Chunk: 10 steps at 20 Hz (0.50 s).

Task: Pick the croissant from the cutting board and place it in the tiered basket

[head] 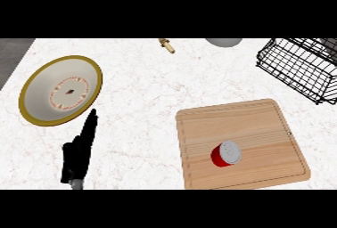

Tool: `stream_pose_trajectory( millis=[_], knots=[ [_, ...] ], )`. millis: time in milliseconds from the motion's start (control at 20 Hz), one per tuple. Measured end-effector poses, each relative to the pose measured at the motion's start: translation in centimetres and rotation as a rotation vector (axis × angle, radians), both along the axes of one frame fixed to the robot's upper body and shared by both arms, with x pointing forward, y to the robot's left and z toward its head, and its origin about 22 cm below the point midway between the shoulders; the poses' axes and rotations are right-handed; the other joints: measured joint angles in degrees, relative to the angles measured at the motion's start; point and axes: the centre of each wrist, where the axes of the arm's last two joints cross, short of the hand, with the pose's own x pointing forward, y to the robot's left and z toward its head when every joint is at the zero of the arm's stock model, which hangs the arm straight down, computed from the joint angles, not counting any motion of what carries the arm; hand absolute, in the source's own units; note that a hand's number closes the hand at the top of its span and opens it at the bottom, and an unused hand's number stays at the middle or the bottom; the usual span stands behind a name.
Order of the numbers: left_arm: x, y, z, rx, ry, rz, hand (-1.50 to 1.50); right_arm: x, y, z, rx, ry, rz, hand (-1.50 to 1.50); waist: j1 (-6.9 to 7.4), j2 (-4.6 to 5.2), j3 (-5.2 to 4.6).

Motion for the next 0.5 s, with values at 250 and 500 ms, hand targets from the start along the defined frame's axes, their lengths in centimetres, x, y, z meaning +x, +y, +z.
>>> stream_pose_trajectory(
  millis=[250,500],
  knots=[
    [0.0,0.0,-0.1,0.004,-0.008,0.0,0.0,3.2,0.5,-2.0,-0.007,0.042,0.044,1.5,0.12,0.04,0.02],
    [0.0,-0.3,-0.3,0.002,-0.011,0.0,0.0,5.8,0.4,-4.6,-0.017,0.092,0.058,1.5,0.15,0.13,0.07]
  ],
)
